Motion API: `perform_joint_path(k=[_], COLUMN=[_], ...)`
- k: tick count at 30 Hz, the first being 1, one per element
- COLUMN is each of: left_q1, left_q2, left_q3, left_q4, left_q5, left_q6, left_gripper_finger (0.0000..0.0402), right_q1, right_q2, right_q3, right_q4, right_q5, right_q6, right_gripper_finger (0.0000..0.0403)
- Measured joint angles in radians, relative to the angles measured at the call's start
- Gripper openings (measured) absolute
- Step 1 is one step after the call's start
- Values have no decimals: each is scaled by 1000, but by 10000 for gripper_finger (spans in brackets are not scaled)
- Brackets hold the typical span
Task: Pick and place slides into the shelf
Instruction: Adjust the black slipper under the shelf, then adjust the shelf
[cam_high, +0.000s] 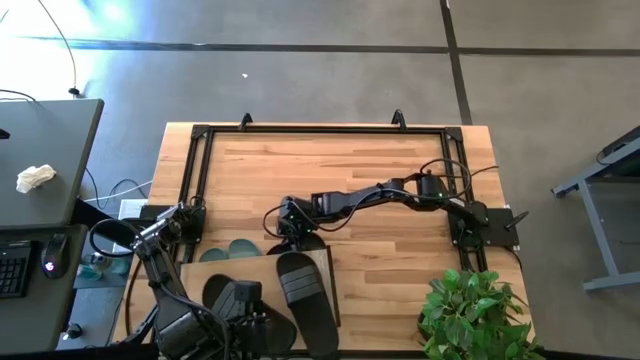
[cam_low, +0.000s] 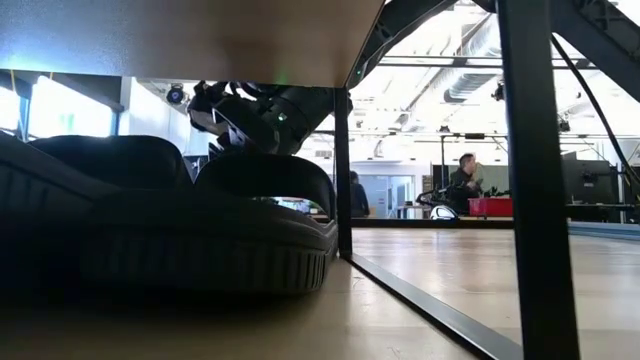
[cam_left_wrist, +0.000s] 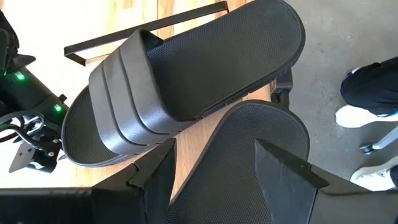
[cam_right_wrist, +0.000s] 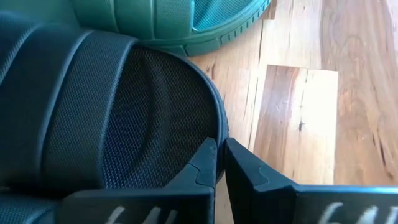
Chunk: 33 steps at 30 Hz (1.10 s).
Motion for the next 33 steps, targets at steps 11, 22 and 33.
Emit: perform_joint_path(k=[11, 22, 33], left_q1=[0, 0, 0], left_q2=[0, 0, 0], left_q3=[0, 0, 0], left_q4=[0, 1, 1], left_q5=[1, 7, 7], left_q6=[0, -5, -5], left_gripper_finger=[200, 200, 200], right_q1=[8, 8, -3], right_q2=[-6, -11, -36], right_q3=[0, 0, 0], right_q4=[-4, -1, -8], right_q5=[-2, 25, 60], right_q6=[-24, -48, -83], right_gripper_finger=[39, 106, 108])
